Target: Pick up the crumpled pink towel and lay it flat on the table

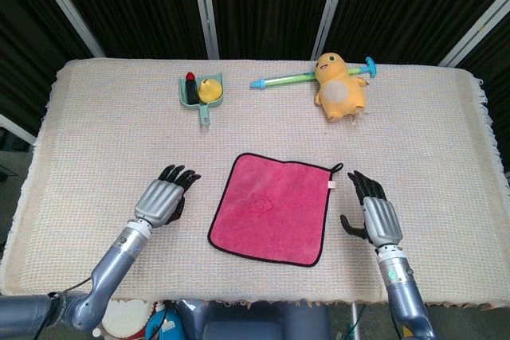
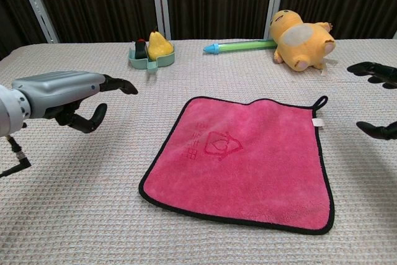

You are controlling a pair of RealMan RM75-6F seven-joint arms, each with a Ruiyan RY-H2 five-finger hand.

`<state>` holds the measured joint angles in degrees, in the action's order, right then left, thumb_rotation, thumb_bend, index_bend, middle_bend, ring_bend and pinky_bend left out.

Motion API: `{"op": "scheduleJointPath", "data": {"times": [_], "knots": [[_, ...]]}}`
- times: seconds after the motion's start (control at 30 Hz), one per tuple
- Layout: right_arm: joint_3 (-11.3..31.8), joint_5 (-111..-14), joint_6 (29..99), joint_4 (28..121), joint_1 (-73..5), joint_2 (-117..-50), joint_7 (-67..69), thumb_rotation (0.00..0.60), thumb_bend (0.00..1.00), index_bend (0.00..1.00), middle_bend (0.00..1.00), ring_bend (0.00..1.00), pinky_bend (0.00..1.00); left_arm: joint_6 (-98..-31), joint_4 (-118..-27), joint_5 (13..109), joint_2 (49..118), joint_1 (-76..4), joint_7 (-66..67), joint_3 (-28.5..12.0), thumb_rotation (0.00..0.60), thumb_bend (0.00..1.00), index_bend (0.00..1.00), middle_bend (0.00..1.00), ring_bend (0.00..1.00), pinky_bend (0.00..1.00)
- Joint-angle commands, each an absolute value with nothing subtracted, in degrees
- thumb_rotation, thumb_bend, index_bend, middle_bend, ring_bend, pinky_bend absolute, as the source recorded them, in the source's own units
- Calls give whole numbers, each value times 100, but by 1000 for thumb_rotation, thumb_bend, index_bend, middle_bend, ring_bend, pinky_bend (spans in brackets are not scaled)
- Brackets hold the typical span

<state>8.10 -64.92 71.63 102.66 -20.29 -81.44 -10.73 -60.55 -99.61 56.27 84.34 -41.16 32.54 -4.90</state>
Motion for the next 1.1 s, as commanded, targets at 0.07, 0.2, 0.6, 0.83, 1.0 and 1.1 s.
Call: {"op": "scheduleJointPath", "data": {"times": [0.07,0.2,0.6,0.83,1.0,1.1], "knots": [[938,-6418,7121,10166,-2094,-8165,-1058,600,415,0,0,0,0,-5764,-9339,4981,8866,-4674,3945,-854,600,823,110,85,0,0],[1048,-6312,7024,10040,-2154,-8189,-984,600,415,0,0,0,0,-5627,-8814,4407,9312,-5059,4373,-1061,600,831,110,86,0,0],[1260,-6215,6791,9718,-2271,-8164,-661,600,416,0,0,0,0,-5282,-7575,3667,10339,-5849,4736,-1401,600,832,116,86,0,0],[1253,-6237,6743,9647,-2251,-8122,-518,600,415,0,0,0,0,-5249,-7388,3774,10604,-6023,4709,-1361,600,832,115,86,0,0],[1256,-6279,6753,9702,-2249,-8100,-482,600,415,0,0,0,0,-5238,-7318,3768,10729,-6109,4794,-1278,600,832,116,86,0,0],[1260,-6284,6754,9740,-2237,-8090,-429,600,416,0,0,0,0,-5224,-7295,3713,10767,-6132,4849,-1223,600,832,117,86,0,0]]}}
